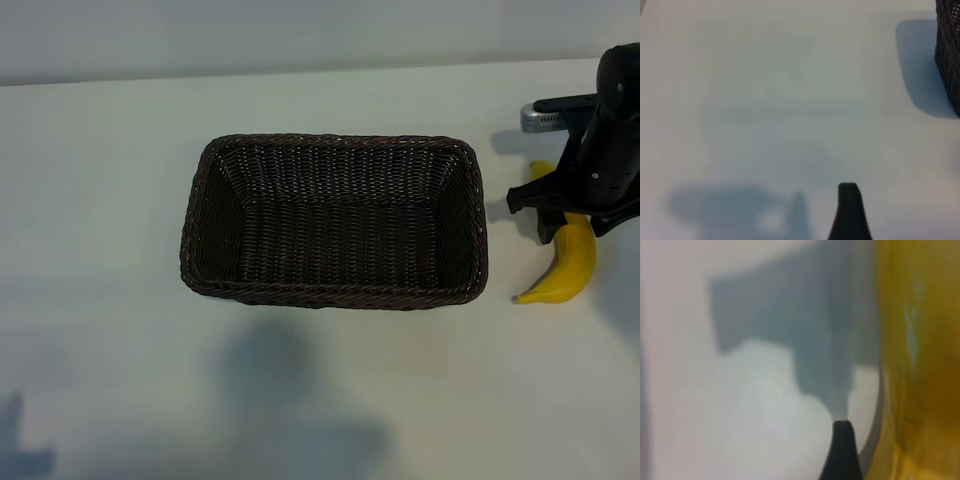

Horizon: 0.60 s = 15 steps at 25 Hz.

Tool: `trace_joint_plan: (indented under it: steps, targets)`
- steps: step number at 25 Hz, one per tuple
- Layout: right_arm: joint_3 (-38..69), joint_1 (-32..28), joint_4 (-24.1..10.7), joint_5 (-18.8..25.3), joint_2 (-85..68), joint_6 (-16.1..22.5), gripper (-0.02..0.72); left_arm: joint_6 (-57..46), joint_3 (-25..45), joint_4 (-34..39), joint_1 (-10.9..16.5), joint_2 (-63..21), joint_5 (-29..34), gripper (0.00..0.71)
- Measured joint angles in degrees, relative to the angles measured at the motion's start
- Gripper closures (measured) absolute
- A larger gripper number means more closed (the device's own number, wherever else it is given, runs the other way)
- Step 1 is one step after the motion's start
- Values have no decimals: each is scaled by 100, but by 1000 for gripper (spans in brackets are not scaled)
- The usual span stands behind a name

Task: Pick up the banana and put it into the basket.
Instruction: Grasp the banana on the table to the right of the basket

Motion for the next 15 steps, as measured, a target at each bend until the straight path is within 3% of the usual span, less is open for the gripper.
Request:
trace_joint_plan:
  steps: [8, 10, 13, 15]
  targets:
    - [0, -12, -125, 17, 168, 6, 128, 5, 0, 0, 0, 0, 0, 152]
    - [0, -17, -146, 21, 168, 6, 161, 5, 0, 0, 0, 0, 0, 152]
    - [0, -17, -157, 51, 168, 20, 283, 14, 0, 0, 0, 0, 0, 152]
    - [0, -17, -157, 123, 168, 26, 282, 14, 0, 0, 0, 0, 0, 152]
